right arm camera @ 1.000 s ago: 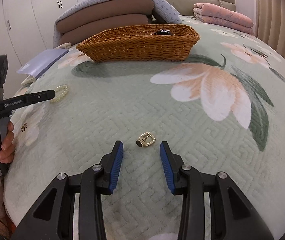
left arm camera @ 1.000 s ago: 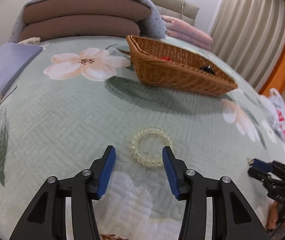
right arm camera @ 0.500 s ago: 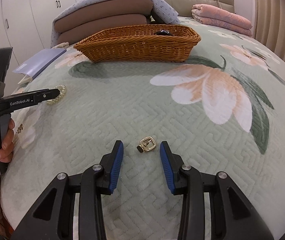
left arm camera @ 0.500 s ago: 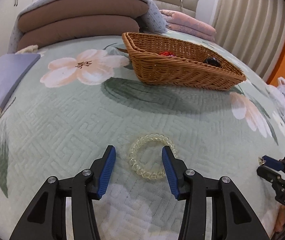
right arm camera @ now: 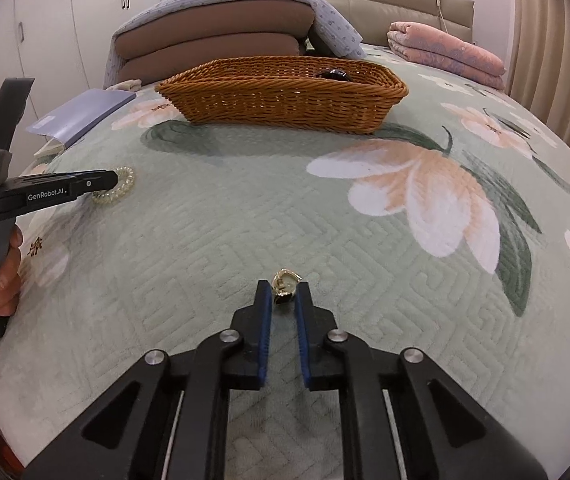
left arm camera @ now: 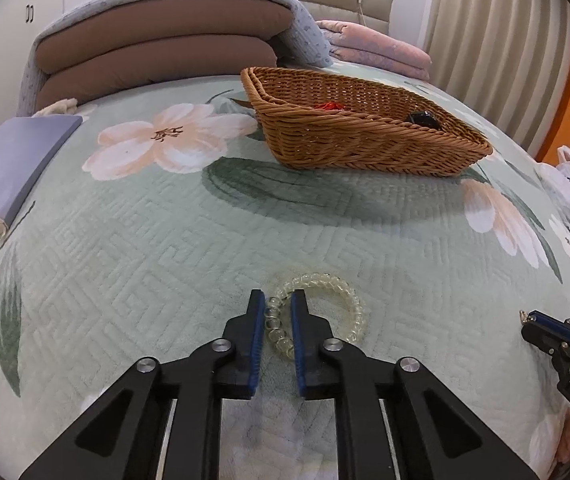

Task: Organize jewelry
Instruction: 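Grasp the cream coiled bracelet with the left gripper while the right gripper grasps the gold ring, then carry the bracelet and ring into the wicker basket and open both grippers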

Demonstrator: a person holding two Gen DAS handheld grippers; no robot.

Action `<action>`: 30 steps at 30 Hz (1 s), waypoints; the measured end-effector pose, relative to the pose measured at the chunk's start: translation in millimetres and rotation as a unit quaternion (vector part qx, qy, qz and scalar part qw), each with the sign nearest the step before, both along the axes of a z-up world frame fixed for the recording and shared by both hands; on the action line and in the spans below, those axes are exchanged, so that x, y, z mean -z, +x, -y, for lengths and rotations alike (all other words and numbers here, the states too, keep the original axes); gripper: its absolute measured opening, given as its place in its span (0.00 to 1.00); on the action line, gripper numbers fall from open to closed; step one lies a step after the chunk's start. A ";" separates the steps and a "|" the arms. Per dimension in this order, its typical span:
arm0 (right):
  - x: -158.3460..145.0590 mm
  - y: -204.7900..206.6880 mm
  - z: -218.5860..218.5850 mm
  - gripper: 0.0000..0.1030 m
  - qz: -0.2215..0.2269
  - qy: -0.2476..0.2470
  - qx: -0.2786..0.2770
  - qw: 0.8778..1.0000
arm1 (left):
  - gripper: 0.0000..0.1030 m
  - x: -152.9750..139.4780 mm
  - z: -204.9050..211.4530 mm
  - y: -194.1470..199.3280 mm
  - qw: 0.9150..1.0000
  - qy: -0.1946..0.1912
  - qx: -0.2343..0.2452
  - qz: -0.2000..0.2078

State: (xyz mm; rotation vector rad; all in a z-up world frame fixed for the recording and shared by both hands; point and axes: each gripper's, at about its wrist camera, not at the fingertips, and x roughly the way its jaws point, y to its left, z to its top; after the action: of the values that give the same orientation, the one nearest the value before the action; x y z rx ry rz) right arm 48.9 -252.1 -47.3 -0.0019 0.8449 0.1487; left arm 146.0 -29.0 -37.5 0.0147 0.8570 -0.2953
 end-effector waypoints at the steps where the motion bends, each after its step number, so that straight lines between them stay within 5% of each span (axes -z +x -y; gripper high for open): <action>1: -0.2 0.1 0.5 0.11 0.000 0.001 0.000 1.000 | 0.11 -0.2 -0.1 -0.3 1.000 0.000 0.000 0.001; 20: -5.0 -6.0 2.9 0.11 0.016 0.010 -0.001 1.000 | 0.10 -4.8 3.3 -7.5 1.000 0.009 0.005 0.019; 30: -11.5 -11.1 5.0 0.11 0.035 0.021 -0.002 0.999 | 0.10 -21.0 4.4 -27.2 0.996 -0.002 0.016 0.083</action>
State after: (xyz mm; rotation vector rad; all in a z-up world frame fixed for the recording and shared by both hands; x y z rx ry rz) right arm 37.8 -257.1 -35.7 0.0303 0.7727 0.1682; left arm 118.8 -33.4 -16.5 0.0496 0.6920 -0.3214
